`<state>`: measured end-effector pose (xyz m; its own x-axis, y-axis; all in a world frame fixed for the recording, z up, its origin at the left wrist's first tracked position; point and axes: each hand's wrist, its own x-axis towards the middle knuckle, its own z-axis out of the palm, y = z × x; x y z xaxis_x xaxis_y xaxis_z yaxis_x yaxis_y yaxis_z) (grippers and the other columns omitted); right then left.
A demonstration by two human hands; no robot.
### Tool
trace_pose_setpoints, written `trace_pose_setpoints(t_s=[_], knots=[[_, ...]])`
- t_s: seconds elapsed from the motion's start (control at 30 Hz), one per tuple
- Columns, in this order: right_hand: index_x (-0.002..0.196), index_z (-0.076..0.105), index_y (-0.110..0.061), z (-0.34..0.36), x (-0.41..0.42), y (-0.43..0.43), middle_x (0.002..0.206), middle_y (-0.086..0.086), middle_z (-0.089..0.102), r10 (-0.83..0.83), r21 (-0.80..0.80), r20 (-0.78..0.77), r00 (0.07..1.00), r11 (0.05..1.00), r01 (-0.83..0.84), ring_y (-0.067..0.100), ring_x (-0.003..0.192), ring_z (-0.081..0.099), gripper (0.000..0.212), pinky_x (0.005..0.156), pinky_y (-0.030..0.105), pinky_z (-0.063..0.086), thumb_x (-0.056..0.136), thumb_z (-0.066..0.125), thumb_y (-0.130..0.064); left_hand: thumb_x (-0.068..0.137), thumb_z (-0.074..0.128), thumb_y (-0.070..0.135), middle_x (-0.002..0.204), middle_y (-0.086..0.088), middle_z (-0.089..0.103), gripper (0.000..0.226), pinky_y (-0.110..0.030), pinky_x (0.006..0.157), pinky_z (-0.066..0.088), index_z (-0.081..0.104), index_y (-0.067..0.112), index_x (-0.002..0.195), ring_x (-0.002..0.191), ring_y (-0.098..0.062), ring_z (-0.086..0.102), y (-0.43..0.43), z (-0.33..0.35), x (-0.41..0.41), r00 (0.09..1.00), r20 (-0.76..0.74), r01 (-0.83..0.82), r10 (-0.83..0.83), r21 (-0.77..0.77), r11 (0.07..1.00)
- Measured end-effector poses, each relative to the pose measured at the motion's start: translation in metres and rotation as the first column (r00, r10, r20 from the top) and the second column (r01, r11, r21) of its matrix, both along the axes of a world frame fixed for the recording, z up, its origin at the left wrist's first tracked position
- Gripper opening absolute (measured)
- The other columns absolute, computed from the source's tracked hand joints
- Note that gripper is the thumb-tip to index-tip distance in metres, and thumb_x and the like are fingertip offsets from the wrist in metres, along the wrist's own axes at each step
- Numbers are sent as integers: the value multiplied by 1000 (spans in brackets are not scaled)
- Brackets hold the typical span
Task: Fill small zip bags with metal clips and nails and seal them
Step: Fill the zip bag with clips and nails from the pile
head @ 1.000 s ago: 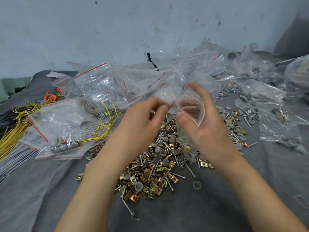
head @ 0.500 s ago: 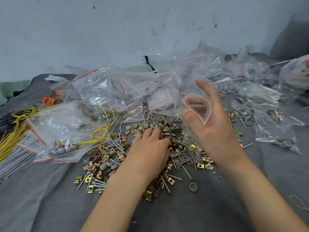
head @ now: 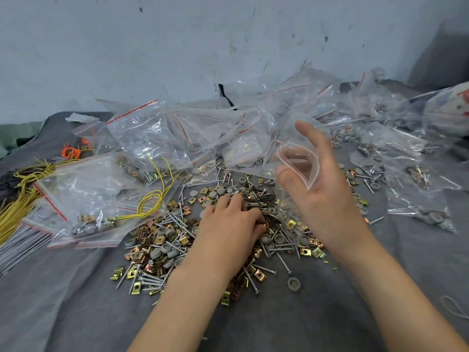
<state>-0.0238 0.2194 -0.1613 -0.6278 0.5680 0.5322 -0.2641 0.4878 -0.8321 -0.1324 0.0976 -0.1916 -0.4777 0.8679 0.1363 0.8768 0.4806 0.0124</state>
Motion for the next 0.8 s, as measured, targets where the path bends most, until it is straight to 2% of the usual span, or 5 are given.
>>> trace_pose_setpoints(t_s=[0.2,0.3,0.4,0.53,0.8], knots=[[141,36,-45,-2,-2,0,112,-21,62,14,-12,9,1000,1000,-14,-2,108,60,59,88,8,42,90,62,-31,99,42,49,113,7,49,23,-39,99,40,54,32,110,112,-19,46,-2,-4,0,1000,17,2,-5,127,992],[139,37,-48,-3,-2,2,112,-21,62,13,-18,5,1000,1000,-13,-2,109,60,59,87,9,43,89,62,-31,97,49,46,102,16,54,16,-32,89,45,55,31,97,99,-7,50,-5,2,-4,971,237,-40,-34,301,953],[141,36,-48,-4,-1,2,113,-21,62,13,-10,17,1000,1000,-13,-1,110,60,59,87,7,43,90,62,-34,93,61,36,84,17,65,9,-20,69,49,57,32,86,78,3,61,-11,17,-10,864,500,-248,-58,523,816],[144,34,-48,-4,-1,1,112,-21,62,16,3,30,999,1000,-17,1,112,59,62,90,17,45,90,62,-36,92,66,23,77,2,72,5,-30,58,54,62,23,89,68,-15,69,-21,41,-18,731,655,-451,-194,676,583],[142,35,-48,-6,-3,-7,108,-25,62,33,34,44,998,999,-35,0,107,61,62,86,7,44,89,64,-38,97,60,25,85,10,69,11,-33,69,57,68,32,96,75,-10,65,-21,80,0,778,517,-257,-357,781,570]])
